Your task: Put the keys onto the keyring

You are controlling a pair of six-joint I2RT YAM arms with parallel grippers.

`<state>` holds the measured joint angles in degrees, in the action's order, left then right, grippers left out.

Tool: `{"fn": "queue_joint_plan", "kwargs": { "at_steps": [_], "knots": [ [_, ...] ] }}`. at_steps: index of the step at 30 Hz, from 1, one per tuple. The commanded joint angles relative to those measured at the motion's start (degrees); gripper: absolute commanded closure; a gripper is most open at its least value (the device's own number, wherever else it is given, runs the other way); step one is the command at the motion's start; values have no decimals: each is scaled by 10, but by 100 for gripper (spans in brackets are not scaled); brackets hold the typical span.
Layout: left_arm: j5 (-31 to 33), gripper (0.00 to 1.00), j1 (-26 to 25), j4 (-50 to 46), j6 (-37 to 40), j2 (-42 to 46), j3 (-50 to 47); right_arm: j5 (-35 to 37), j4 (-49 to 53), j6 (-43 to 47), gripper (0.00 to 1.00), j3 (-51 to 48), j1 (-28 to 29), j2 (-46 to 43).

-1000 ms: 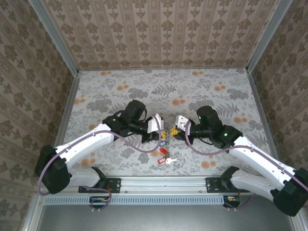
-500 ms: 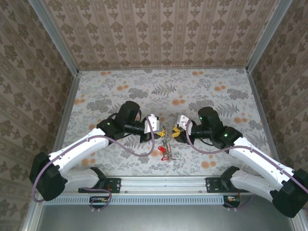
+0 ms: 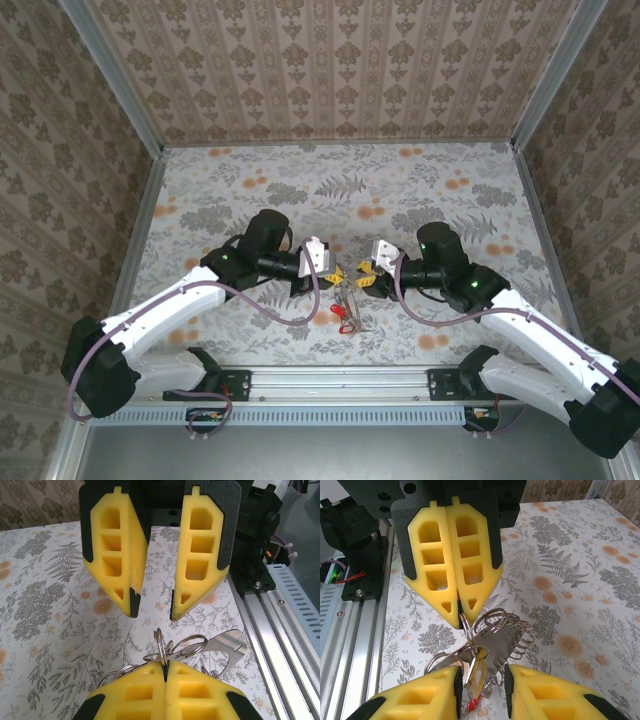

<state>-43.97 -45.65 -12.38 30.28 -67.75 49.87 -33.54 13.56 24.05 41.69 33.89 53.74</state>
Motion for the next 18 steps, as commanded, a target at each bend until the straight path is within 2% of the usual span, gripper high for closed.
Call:
{"fn": "queue_joint_plan", "kwargs": {
  "at_steps": [1,7,12,18],
  "knots": [
    [-39,100,3,4,15,9,6,-25,-5,13,68,5,-2,9],
    [-56,100,7,4,15,11,10,-38,-20,19,63,-9,-1,30],
    [-73,100,14,12,10,15,12,-55,-66,7,53,-49,0,20],
    [-82,100,18,12,8,16,16,-61,-71,1,51,-68,-1,16]
  ]
}}
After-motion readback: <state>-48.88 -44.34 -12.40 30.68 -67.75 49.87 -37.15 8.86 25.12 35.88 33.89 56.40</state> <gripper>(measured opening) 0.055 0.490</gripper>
